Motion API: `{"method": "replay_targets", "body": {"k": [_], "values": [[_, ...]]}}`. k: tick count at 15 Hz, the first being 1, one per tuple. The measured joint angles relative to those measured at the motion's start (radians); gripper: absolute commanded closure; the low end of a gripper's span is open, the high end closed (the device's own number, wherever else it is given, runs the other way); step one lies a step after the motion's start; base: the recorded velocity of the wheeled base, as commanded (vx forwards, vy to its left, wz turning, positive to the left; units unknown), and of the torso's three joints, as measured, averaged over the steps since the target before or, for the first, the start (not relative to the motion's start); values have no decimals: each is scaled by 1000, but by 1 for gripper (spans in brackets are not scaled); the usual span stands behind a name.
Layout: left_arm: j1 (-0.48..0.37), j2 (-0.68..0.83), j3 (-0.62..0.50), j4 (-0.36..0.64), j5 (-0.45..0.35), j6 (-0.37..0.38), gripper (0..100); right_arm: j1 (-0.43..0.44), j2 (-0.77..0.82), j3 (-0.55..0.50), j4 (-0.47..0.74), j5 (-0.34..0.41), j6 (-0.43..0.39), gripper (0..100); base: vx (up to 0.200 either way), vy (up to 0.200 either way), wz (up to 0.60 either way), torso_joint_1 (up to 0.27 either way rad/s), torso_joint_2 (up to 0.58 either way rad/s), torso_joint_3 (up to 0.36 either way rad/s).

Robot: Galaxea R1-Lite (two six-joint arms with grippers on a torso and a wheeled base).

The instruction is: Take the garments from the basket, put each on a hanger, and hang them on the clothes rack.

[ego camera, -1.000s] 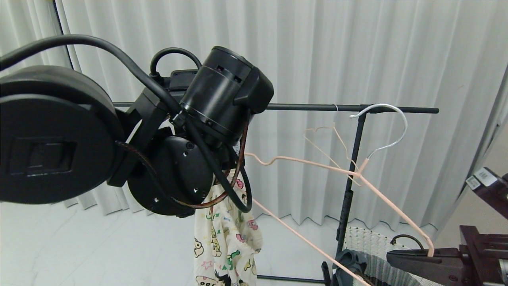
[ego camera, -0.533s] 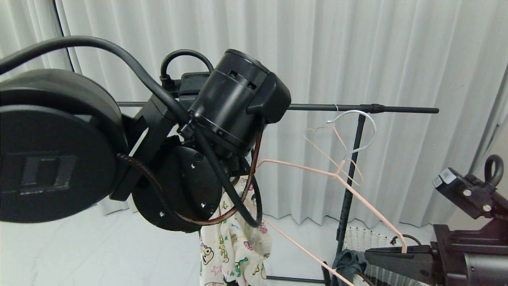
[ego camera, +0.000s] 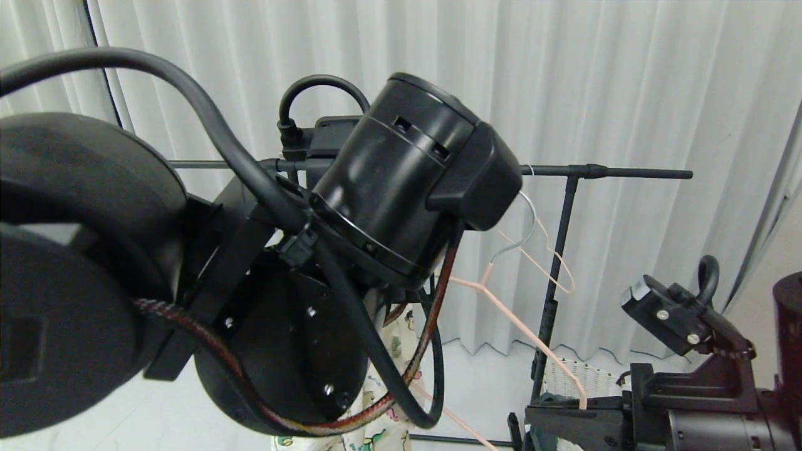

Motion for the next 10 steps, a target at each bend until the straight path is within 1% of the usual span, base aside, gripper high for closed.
{"method": "replay_targets", "body": {"k": [2,3,5,6,8,10], "values": [[-34,-6,3,1,-1,65,100,37,35,-7,-20,-28,19,100,0,0,0,0,0,0],[-42,-11,4,0,-4,85,100,46,51,-11,-42,-37,22,100,0,0,0,0,0,0],[-50,-21,8,0,-21,99,100,53,75,-16,-61,-40,28,100,0,0,0,0,0,0],[-53,-31,12,1,-51,108,100,56,85,-23,-69,-40,30,100,0,0,0,0,0,0],[-63,-67,31,1,-126,148,100,70,104,-40,-72,-40,37,100,0,0,0,0,0,0],[-65,-102,51,1,-167,192,100,90,124,-59,-79,-43,49,100,0,0,0,0,0,0]]}}
